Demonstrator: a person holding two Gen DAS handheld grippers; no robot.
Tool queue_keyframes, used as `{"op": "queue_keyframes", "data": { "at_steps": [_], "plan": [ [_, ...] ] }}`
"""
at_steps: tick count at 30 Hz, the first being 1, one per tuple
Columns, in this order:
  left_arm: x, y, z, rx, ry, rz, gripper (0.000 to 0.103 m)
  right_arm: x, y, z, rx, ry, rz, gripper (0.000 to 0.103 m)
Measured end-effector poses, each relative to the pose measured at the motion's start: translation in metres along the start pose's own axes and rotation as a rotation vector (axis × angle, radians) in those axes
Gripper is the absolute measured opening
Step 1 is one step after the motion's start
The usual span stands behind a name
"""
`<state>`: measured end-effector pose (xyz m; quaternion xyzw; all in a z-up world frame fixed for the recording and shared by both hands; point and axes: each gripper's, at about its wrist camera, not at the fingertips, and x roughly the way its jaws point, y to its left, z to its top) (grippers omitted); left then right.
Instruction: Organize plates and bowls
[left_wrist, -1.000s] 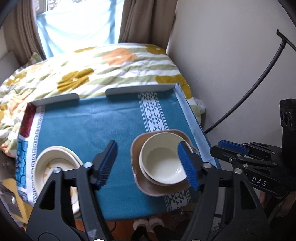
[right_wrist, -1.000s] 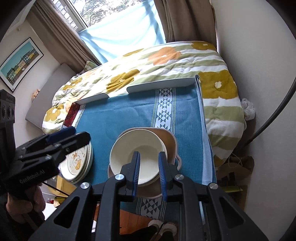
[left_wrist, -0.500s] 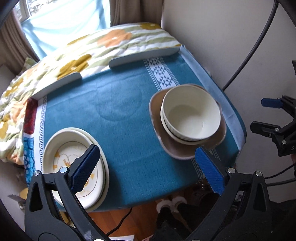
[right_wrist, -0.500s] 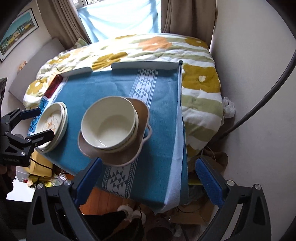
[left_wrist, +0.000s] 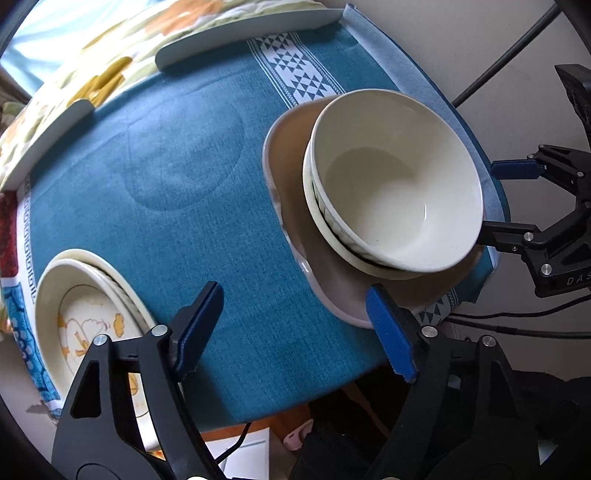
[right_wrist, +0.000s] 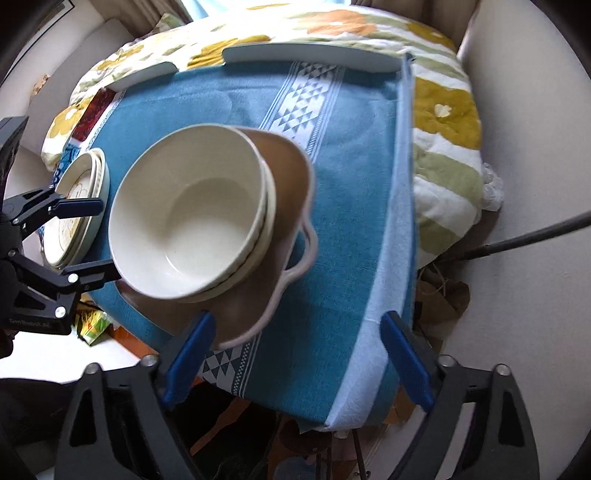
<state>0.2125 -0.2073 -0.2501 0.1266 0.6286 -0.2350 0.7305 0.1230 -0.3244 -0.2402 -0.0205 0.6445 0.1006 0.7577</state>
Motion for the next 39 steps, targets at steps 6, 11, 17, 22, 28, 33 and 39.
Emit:
{"op": "queue_keyframes", "data": {
  "at_steps": [6, 11, 17, 22, 28, 33, 39],
  "plan": [
    [0.021, -0.008, 0.012, 0.076, 0.071, -0.023, 0.056, 0.027, 0.009, 0.011, -0.09, 0.099, 0.005, 0.059],
    [0.034, -0.013, 0.016, 0.101, 0.103, -0.057, 0.036, 0.038, 0.011, 0.015, -0.103, 0.129, 0.097, 0.025],
    [0.041, -0.021, 0.014, 0.128, 0.084, -0.066, 0.022, 0.041, 0.008, 0.011, -0.095, 0.115, 0.142, 0.021],
    [0.038, -0.027, 0.01, 0.157, 0.055, -0.025, 0.022, 0.034, 0.006, 0.005, -0.097, 0.082, 0.14, 0.021],
    [0.028, -0.032, 0.007, 0.154, 0.003, 0.007, 0.022, 0.025, 0.006, 0.006, -0.097, 0.041, 0.136, 0.021],
    [-0.001, -0.032, -0.002, 0.119, -0.034, 0.028, 0.022, 0.005, 0.01, 0.013, -0.139, 0.012, 0.13, 0.021],
    [-0.056, -0.01, -0.017, 0.063, -0.088, 0.081, 0.022, -0.033, 0.037, 0.029, -0.227, -0.028, 0.153, 0.021]
  ]
}}
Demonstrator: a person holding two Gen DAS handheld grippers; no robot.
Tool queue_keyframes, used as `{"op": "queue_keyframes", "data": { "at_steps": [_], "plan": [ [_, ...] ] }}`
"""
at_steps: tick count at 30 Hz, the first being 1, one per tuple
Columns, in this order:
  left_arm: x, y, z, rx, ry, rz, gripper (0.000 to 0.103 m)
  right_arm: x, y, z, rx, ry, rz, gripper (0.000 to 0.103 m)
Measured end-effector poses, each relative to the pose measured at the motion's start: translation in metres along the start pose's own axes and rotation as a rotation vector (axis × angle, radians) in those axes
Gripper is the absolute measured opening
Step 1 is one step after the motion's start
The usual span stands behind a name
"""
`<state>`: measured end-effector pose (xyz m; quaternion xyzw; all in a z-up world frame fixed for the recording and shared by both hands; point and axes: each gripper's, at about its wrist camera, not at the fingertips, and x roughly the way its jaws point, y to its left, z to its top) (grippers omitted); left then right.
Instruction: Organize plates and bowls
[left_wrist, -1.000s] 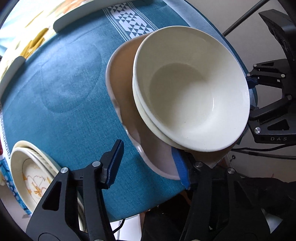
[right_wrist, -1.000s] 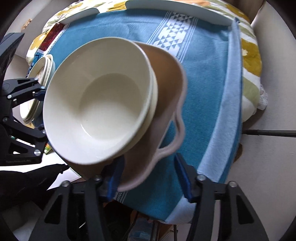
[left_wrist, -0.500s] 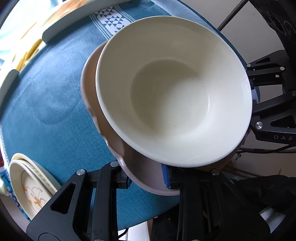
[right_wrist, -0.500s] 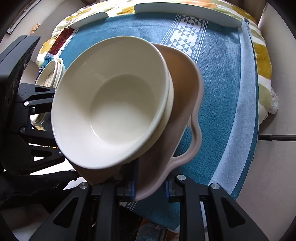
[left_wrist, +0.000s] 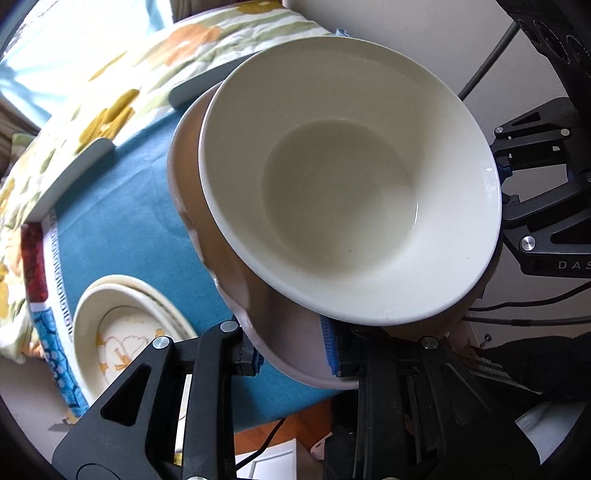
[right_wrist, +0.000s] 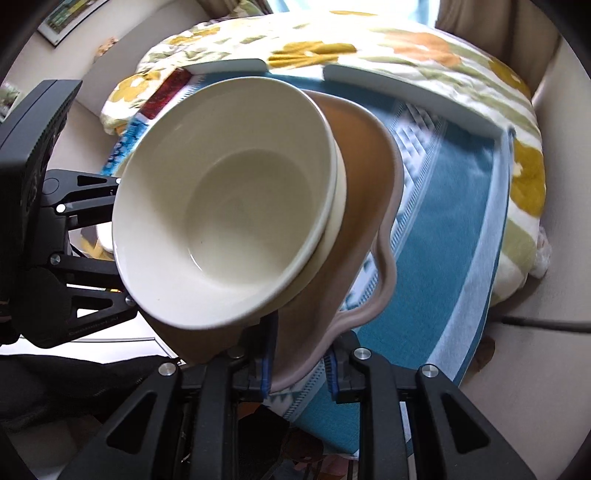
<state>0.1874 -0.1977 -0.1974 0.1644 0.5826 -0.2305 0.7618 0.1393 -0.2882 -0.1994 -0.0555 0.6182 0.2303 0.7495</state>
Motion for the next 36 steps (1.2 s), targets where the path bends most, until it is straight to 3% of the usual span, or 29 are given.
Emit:
{"op": "queue_keyframes", "data": {
  "at_steps": [5, 11, 20, 28, 36],
  "plan": [
    [-0.029, 0.047, -0.024, -0.054, -0.03, 0.021, 0.022, -0.013, 0.043, 0.025, -0.068, -0.025, 0.0, 0.021],
    [-0.043, 0.11, -0.06, -0.057, -0.006, 0.031, 0.022, 0.005, 0.106, 0.055, -0.09, -0.031, 0.012, 0.021],
    [-0.021, 0.176, -0.111, -0.011, 0.06, 0.024, 0.022, 0.06, 0.179, 0.082, -0.006, -0.017, 0.022, 0.021],
    [0.006, 0.202, -0.134, -0.004, 0.074, -0.007, 0.022, 0.093, 0.203, 0.083, 0.054, 0.008, 0.014, 0.021],
    [0.008, 0.207, -0.137, 0.0, 0.056, 0.004, 0.022, 0.097, 0.204, 0.084, 0.063, -0.001, -0.002, 0.021]
  ]
}}
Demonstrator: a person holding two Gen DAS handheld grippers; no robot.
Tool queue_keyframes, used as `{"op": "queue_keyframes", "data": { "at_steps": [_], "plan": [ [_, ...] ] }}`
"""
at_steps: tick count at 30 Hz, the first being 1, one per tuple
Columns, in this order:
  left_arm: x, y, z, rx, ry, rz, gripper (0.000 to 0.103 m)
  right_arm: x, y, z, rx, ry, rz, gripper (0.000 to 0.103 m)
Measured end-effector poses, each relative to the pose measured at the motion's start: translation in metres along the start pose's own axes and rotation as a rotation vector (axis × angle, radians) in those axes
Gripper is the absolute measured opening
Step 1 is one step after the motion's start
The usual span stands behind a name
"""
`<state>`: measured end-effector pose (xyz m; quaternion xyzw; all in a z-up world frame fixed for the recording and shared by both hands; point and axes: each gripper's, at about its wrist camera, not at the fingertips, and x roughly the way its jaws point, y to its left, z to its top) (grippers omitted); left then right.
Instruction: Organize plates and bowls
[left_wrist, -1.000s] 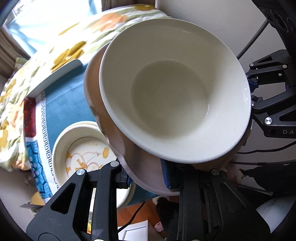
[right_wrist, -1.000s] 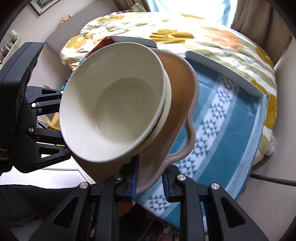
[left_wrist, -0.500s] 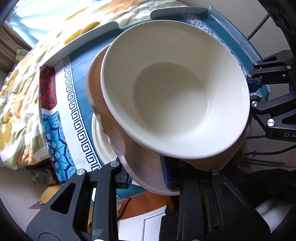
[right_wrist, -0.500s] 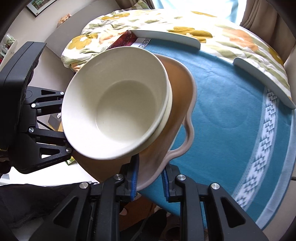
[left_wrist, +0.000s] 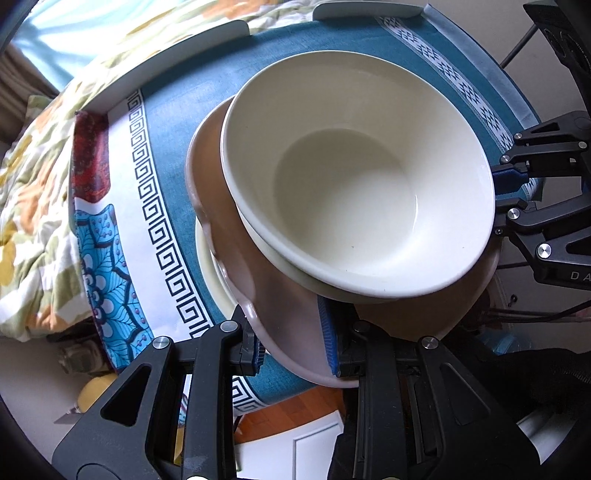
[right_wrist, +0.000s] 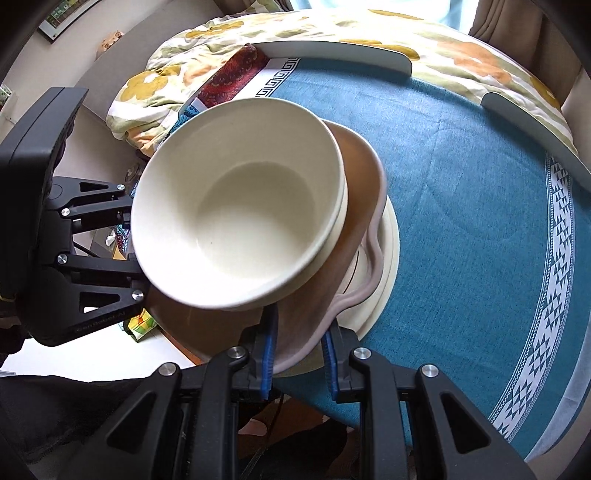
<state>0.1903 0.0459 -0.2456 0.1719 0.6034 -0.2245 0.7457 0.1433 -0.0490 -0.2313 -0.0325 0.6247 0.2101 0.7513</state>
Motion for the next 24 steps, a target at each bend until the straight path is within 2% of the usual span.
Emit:
{"op": "queue_keyframes", "data": {
  "at_steps": [13, 15, 17, 19, 24],
  "plan": [
    [0.002, -0.006, 0.002, 0.008, 0.053, 0.022, 0.024, 0.002, 0.006, 0.0, -0.024, 0.021, -0.07, 0.021],
    [0.001, -0.008, 0.002, 0.012, 0.053, 0.029, 0.026, 0.001, 0.006, 0.0, -0.019, 0.023, -0.082, 0.021],
    [-0.001, -0.009, 0.002, 0.015, 0.044, 0.015, 0.04, 0.001, 0.007, 0.0, -0.017, 0.02, -0.089, 0.021],
    [-0.004, -0.011, 0.002, 0.031, 0.038, 0.046, 0.045, 0.0, 0.007, 0.0, -0.015, 0.013, -0.089, 0.021],
    [-0.007, -0.011, 0.002, 0.033, 0.034, 0.048, 0.046, 0.001, 0.009, 0.0, -0.011, 0.02, -0.104, 0.021]
  ]
}}
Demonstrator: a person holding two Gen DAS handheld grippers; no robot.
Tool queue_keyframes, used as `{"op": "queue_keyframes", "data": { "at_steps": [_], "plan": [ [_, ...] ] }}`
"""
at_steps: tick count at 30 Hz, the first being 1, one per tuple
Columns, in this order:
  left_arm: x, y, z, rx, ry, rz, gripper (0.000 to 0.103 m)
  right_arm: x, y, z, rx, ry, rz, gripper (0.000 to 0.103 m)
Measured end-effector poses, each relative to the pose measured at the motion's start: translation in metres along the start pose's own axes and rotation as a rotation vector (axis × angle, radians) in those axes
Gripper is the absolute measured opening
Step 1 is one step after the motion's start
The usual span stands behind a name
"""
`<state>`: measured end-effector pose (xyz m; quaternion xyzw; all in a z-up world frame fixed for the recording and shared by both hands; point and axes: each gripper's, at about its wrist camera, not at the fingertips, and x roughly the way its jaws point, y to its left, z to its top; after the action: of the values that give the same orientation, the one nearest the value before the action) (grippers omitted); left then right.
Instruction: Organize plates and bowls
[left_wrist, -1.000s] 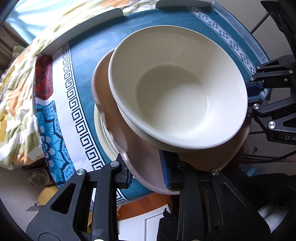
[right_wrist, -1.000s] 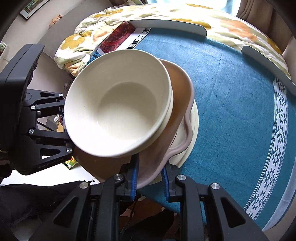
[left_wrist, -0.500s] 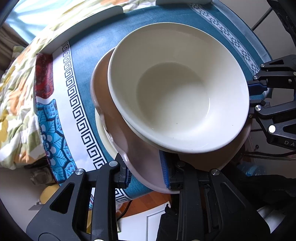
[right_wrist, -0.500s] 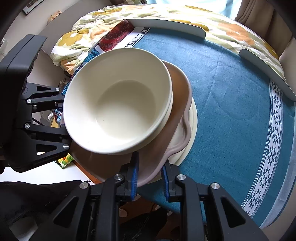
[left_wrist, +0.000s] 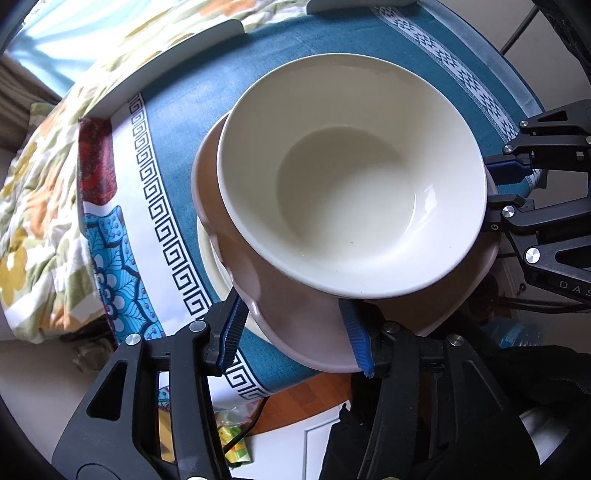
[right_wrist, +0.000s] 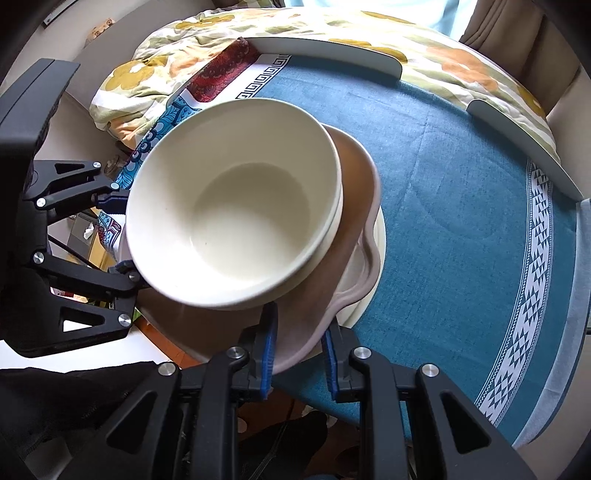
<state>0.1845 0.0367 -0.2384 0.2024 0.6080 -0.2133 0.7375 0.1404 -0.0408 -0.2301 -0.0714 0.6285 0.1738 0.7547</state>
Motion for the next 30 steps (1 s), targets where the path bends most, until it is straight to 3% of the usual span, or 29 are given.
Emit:
{"op": "queue_keyframes", "data": {
  "at_steps": [1, 4, 5, 6, 7, 8, 18, 22, 24, 27, 29, 30],
  "plan": [
    [-0.001, -0.001, 0.0, 0.001, -0.003, -0.001, 0.048, 0.0, 0.0, 0.0, 0.003, 0.002, 0.001, 0.021],
    [-0.007, -0.003, -0.001, 0.009, -0.017, -0.003, 0.069, 0.0, 0.001, 0.0, 0.008, 0.009, -0.012, 0.022],
    [-0.009, -0.004, -0.001, 0.011, -0.024, 0.002, 0.073, -0.001, 0.001, 0.001, 0.01, 0.011, -0.018, 0.027],
    [-0.011, -0.004, 0.0, 0.012, -0.026, 0.0, 0.074, -0.003, 0.001, 0.001, 0.011, 0.01, -0.02, 0.032],
    [-0.012, -0.004, 0.0, 0.01, -0.027, -0.005, 0.074, -0.005, 0.002, 0.001, 0.012, 0.007, -0.016, 0.046],
    [-0.013, -0.005, 0.0, 0.009, -0.027, -0.008, 0.074, -0.007, 0.003, 0.002, 0.012, 0.005, -0.014, 0.054],
    [-0.053, -0.007, -0.018, -0.043, -0.082, 0.029, 0.074, -0.048, 0.011, -0.016, 0.032, -0.08, -0.019, 0.054],
    [-0.105, -0.017, -0.03, -0.123, -0.208, 0.066, 0.075, -0.094, 0.016, -0.034, 0.052, -0.218, -0.059, 0.054],
    [-0.138, -0.024, -0.038, -0.177, -0.302, 0.094, 0.075, -0.128, 0.02, -0.046, 0.063, -0.31, -0.104, 0.059],
    [-0.191, -0.037, -0.052, -0.262, -0.47, 0.137, 0.077, -0.181, 0.03, -0.065, 0.072, -0.463, -0.159, 0.089],
    [-0.224, -0.046, -0.062, -0.314, -0.584, 0.188, 0.1, -0.215, 0.035, -0.082, 0.09, -0.57, -0.208, 0.098],
    [-0.24, -0.053, -0.069, -0.339, -0.647, 0.225, 0.103, -0.229, 0.037, -0.089, 0.107, -0.616, -0.237, 0.099]
  ]
}}
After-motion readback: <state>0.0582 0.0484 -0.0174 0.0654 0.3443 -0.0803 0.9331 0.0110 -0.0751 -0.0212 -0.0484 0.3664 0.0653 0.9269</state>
